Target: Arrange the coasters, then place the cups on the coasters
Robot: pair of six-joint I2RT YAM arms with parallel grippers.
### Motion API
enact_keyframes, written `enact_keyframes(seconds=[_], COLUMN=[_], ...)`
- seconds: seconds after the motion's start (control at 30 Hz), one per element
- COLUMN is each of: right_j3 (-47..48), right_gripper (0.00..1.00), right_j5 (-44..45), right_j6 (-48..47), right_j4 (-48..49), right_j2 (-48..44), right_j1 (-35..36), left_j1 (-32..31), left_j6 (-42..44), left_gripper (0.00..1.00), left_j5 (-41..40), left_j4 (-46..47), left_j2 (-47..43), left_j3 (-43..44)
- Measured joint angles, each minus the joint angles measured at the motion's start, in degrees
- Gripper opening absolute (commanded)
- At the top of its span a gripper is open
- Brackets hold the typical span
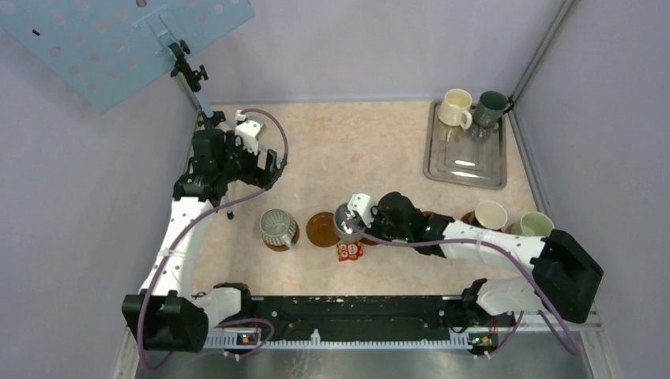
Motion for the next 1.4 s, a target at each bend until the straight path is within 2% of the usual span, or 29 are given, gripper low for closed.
enact_keyframes(seconds=[0.33,0.6,0.93,1.4], right_j3=[-0.02,-0.83,-0.83,-0.83], right_gripper=[0.0,0.0,0.0,0.0], right_j5=[4.17,4.07,3.15,9.75], right_j6=[-4.39,-7.82,-8.83,-9.9], right_j4=[2.38,1.62,1.33,2.29], right_j2=[-0.02,-0.02,-0.02,0.04], right_j1=[1.57,3.43,4.7,4.28], left_j1=[0.0,0.0,0.0,0.0], left_j6=[0.02,0.02,0.02,0.02], left_gripper=[0.99,0.99,0.99,0.99], left_j5=[0.02,0.07,0.68,1.14], left_j4=[0.04,0.09,0.13,0.15], left_j2=[0.0,0.0,0.0,0.0], left_j3=[-0.44,-0.44,-1.07,-1.4])
